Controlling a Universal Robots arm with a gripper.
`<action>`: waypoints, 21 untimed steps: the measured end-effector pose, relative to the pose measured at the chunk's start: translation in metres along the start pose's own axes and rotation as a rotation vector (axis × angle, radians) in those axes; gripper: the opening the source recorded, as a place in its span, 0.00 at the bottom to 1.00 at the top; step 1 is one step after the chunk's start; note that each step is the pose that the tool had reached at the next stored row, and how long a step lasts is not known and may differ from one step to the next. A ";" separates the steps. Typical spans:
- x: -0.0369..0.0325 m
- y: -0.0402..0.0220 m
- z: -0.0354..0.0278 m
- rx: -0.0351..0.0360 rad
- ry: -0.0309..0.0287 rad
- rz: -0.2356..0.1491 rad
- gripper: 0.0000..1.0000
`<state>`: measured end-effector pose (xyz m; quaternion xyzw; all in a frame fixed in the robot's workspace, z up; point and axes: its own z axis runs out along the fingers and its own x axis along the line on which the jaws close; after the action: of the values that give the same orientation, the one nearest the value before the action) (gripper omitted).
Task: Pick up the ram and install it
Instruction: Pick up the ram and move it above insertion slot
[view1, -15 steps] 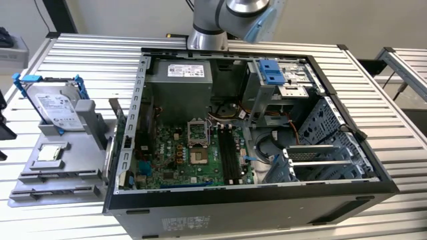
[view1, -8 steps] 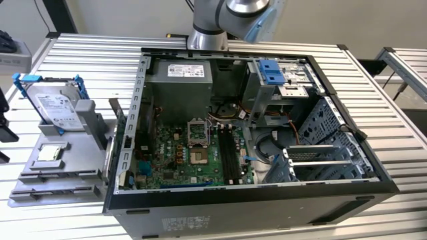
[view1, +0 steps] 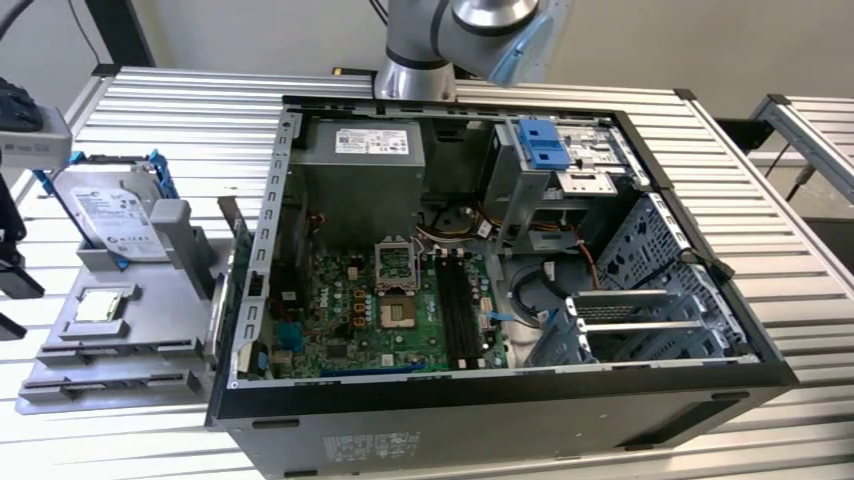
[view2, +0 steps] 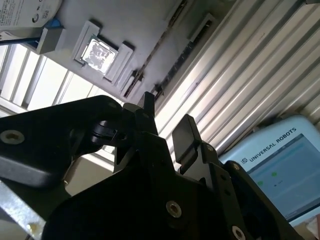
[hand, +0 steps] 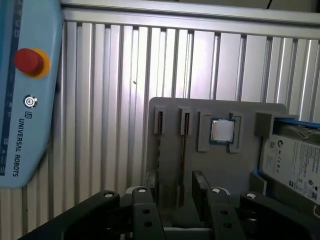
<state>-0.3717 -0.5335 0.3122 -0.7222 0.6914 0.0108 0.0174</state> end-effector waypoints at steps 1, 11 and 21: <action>0.0004 0.0000 0.0017 -0.0001 0.0001 0.000 1.00; 0.0080 0.0008 0.0182 -0.0015 0.0036 -0.001 1.00; 0.0087 0.0009 0.0343 -0.0019 0.0110 0.000 1.00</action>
<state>-0.3719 -0.5408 0.2776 -0.7223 0.6915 0.0075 0.0129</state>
